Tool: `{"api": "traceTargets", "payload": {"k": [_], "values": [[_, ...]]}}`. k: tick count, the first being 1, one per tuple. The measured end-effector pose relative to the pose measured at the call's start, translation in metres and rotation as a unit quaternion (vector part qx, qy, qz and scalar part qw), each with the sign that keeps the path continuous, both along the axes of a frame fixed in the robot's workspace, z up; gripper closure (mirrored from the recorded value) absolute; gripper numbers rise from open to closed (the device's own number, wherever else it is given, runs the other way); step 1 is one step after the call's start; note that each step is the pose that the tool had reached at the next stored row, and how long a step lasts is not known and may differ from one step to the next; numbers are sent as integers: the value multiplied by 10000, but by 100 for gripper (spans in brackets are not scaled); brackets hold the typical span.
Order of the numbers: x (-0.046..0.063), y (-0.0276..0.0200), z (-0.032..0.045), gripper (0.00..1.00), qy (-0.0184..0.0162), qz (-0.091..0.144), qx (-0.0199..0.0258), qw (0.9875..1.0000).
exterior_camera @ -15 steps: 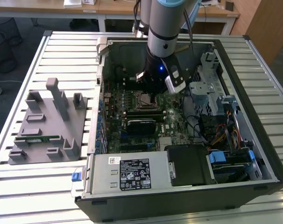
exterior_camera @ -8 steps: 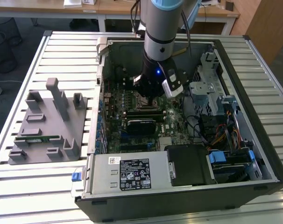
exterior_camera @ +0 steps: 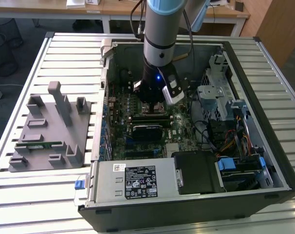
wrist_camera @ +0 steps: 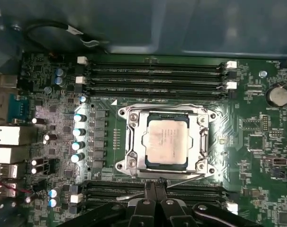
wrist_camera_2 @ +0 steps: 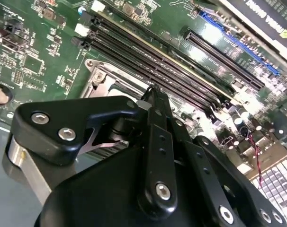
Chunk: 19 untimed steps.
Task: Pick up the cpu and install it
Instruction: 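Install the second cpu locking lever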
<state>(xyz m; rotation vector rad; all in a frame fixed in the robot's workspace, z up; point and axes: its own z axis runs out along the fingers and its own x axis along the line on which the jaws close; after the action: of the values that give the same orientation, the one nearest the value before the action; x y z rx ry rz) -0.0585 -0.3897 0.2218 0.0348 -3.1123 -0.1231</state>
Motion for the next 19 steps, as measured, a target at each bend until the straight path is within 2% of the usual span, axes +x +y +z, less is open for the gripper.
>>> {"api": "traceTargets", "payload": {"k": [12, 14, 19], "values": [[-71, -27, -183, 89, 2, 10, 50, 10000], [-88, -38, -201, 89, 2, 15, 98, 10000], [-137, -94, -208, 89, 1, 20, 255, 9997]]}}
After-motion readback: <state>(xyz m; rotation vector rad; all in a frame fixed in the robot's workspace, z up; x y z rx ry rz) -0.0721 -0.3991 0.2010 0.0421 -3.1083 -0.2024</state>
